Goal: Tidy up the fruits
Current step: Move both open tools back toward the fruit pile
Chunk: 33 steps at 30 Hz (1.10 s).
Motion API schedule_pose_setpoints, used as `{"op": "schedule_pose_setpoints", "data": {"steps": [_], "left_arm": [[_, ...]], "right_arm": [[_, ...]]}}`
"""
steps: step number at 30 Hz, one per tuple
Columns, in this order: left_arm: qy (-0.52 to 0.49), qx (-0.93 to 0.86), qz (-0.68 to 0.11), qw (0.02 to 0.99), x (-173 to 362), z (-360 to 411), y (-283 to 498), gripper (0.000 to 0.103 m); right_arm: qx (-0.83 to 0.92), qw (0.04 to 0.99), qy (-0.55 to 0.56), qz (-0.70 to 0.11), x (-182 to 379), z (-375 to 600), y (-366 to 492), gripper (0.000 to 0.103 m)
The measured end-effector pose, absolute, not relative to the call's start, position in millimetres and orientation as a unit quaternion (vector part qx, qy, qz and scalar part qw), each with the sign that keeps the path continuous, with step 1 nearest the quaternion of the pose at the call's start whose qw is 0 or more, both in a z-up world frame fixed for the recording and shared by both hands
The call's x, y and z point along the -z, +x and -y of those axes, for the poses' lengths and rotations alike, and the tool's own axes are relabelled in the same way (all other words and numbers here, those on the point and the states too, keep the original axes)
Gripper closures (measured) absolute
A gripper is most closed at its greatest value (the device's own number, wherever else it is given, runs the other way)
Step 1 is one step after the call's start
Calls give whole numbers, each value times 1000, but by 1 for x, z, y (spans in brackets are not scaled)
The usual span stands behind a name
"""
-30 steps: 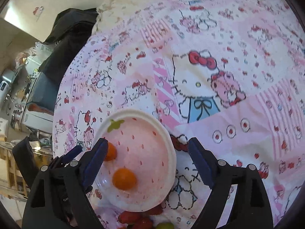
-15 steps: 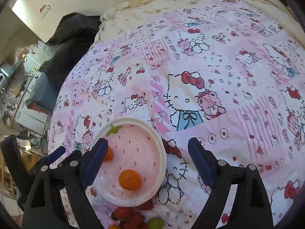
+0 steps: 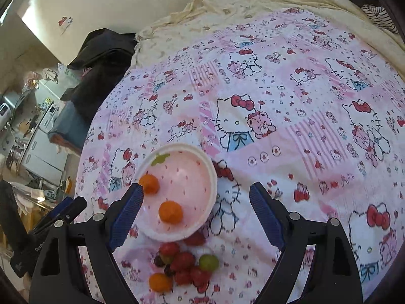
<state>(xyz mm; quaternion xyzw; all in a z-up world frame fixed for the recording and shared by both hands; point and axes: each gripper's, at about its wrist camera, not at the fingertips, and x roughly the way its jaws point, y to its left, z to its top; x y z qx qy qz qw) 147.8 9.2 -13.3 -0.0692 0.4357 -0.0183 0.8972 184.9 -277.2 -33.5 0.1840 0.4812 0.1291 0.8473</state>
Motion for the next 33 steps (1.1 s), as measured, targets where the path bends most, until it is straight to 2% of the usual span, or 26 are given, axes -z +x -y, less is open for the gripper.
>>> {"op": "schedule_pose_setpoints", "data": {"steps": [16,33], "left_arm": [[-94,10,-444,891,8,-25,87,23],[-90,8,-494,865,42,-19,70,23]], "right_arm": [[-126,851,188,-475,22,282,111,15],[-104,829,210,-508,60,292,83,15]]}}
